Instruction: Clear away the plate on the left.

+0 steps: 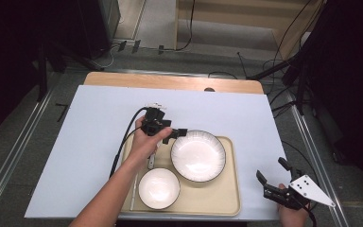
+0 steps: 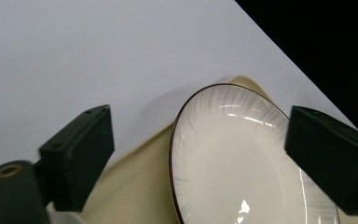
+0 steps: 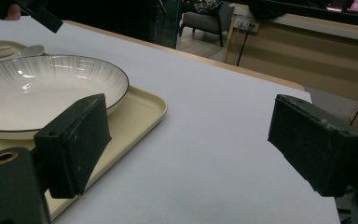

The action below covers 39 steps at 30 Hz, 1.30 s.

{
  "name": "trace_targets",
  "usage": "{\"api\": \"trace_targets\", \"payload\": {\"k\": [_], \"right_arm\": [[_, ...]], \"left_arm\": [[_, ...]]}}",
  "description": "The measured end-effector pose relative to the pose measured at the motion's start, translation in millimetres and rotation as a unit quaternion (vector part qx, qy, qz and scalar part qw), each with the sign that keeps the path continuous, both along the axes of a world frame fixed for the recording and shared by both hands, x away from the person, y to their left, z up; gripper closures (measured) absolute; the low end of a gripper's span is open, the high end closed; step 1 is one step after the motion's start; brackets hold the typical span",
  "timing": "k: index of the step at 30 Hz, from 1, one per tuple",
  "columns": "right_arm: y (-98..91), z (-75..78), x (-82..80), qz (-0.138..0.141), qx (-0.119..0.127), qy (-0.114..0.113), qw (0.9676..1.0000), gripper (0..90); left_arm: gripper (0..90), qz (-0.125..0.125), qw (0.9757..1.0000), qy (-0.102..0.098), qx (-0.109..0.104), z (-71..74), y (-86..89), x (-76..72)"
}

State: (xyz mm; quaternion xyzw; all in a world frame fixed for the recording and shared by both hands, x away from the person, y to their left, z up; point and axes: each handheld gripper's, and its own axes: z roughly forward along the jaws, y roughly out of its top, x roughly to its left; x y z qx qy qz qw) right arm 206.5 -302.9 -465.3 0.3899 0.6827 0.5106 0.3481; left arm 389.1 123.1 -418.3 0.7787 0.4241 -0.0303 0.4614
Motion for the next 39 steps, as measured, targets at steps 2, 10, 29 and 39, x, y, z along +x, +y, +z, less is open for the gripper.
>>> {"api": "trace_targets", "payload": {"k": [2, 10, 29, 39], "right_arm": [[-0.2, -0.2, 0.1, 0.000, 0.000, 0.001, 1.0000, 13.0], [-1.0, -1.1, -0.4, 0.001, -0.005, 0.001, 1.0000, 13.0], [0.0, 2.0, 4.3, 0.005, 0.005, -0.004, 1.0000, 13.0], [2.0, 1.9, 4.9, 0.008, 0.002, -0.003, 1.0000, 13.0]], "left_arm": [[0.2, 0.009, 0.9998, -0.007, -0.019, 2.1, 4.6, -1.8], [0.0, 0.036, 0.9990, -0.025, -0.005, 4.9, 21.6, -8.8], [0.0, 0.060, 0.9952, -0.076, 0.006, 14.8, 62.1, -34.3], [0.0, 0.083, 0.9929, -0.084, 0.008, 9.2, 91.2, -51.3]]}}
